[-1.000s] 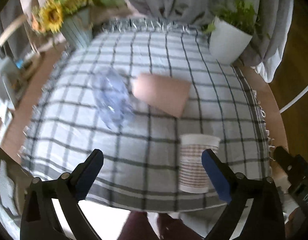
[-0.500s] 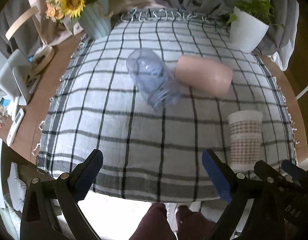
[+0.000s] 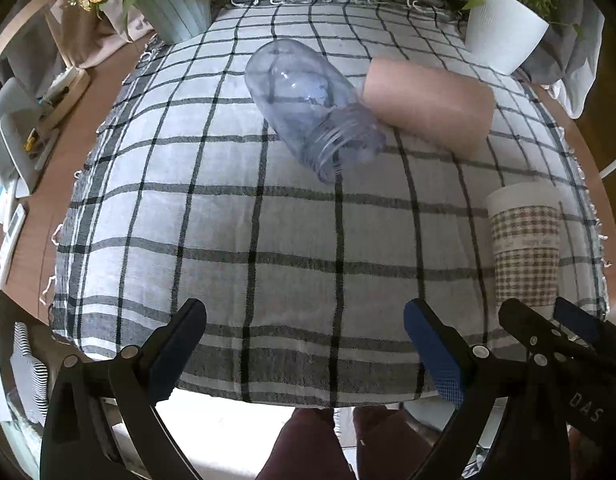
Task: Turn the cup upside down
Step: 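Grasp the paper cup with the right tool while the left tool opens and releases it, then turn the cup mouth-down with the right tool, set it on the blanket, open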
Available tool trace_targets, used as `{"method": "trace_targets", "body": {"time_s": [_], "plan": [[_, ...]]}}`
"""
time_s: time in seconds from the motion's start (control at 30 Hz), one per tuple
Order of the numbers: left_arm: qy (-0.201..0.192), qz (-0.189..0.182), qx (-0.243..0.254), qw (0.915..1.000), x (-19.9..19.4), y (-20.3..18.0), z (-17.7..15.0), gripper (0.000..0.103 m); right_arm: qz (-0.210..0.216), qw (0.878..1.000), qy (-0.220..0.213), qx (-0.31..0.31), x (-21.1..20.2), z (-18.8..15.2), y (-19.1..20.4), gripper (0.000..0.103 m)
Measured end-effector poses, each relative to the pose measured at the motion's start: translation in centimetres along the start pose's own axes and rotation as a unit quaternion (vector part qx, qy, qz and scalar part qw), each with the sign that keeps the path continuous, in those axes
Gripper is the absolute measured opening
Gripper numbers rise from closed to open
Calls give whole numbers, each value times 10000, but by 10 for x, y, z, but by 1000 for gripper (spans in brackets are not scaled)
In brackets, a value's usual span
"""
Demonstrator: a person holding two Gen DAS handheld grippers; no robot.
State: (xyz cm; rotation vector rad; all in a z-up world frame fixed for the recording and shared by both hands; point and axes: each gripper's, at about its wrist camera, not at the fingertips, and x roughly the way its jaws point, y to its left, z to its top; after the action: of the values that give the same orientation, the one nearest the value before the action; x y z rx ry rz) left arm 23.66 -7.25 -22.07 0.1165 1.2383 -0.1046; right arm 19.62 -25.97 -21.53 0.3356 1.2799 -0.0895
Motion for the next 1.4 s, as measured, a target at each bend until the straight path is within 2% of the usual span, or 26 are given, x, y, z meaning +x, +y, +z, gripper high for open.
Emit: {"method": "trace_targets", "body": {"time_s": [0.23, 0.33, 0.47, 0.7, 1.1, 1.4], "plan": [[90, -64, 31, 9999, 8, -1, -1, 101, -79, 9999, 74, -19, 10, 1, 1, 74], [96, -50, 136, 9998, 9, -7, -1, 101, -226, 9997, -37, -62, 10, 1, 0, 71], [54, -98, 192, 9998, 8, -11, 0, 101, -158, 9998, 41, -94, 12, 1, 0, 54], [-116, -148, 250, 9995, -1, -14, 5, 101, -129, 9999, -15, -15, 1, -1, -3, 54], [-415, -351, 200, 9983, -19, -20, 19, 101, -370, 9992, -104, -77, -34, 9, -6, 54], [-700, -351, 49, 9969, -33, -15, 31, 101, -409, 9985, 347, -91, -40, 27, -2, 54]]}}
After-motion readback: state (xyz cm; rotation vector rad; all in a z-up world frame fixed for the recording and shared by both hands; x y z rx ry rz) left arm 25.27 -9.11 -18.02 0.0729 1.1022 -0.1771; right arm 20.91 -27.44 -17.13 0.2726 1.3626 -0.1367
